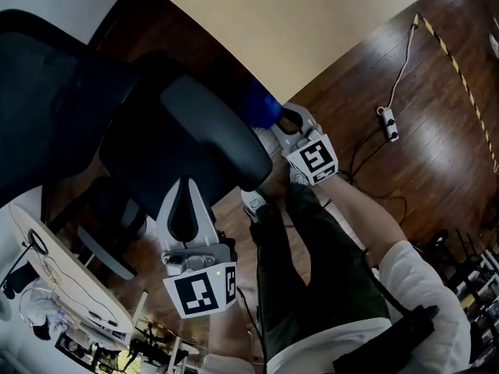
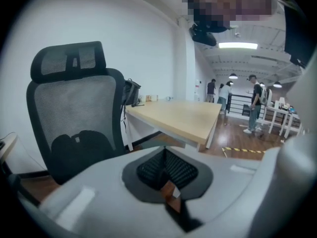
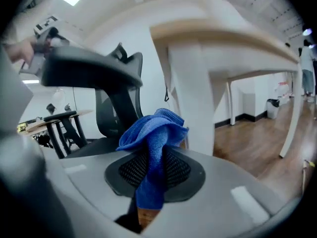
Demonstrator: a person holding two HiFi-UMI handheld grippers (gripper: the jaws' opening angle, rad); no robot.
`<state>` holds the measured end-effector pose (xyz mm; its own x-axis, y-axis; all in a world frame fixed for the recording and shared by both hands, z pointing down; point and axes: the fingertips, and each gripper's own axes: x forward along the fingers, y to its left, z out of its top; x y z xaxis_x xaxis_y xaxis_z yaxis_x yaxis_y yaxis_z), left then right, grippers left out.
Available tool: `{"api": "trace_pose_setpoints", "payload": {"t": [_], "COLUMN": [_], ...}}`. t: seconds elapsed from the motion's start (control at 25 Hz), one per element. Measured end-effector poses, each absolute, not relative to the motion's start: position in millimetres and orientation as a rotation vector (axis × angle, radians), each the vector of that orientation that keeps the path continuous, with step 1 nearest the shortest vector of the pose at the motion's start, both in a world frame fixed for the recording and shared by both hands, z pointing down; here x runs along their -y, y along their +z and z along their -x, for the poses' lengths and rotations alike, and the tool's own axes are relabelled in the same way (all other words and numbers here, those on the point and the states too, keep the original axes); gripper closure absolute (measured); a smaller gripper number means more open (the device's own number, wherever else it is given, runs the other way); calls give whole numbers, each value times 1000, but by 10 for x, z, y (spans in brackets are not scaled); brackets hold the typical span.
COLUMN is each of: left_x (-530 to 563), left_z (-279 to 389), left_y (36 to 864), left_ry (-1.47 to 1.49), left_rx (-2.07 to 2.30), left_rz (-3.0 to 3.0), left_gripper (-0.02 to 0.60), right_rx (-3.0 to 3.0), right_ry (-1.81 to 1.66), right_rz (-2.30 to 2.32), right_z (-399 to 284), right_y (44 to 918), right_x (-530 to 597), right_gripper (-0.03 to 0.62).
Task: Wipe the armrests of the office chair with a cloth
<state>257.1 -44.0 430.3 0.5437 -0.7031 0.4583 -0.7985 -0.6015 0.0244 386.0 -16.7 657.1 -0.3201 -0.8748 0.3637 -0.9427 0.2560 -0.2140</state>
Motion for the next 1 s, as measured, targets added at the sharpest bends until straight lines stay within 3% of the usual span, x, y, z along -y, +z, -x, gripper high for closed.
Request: {"api": "trace_pose_setpoints", "payload": {"t": [0.2, 0.44, 0.72, 1.0], "left_x": [220, -179, -627, -909], "left_z": [-2762, -2759, -1485, -387], "left_y": [3863, 2509, 610, -108], "left_ry": [466, 285, 68, -93], "left_rx": [1231, 1306, 1485, 1760], "left_rz": [-2623, -2678, -2696, -2654], "left_gripper": [581, 581, 581, 581], "right_rx": [2392, 2680, 2873, 2953], "right_ry": [427, 222, -15, -77], "right_rz": [-1900, -1767, -1603, -1534], "right_z": [-4214, -3971, -2949, -2110], "right_y": [4663, 2448, 545, -169], "right_x": [-632, -683, -718, -794], "right_gripper": [523, 522, 520, 520]}}
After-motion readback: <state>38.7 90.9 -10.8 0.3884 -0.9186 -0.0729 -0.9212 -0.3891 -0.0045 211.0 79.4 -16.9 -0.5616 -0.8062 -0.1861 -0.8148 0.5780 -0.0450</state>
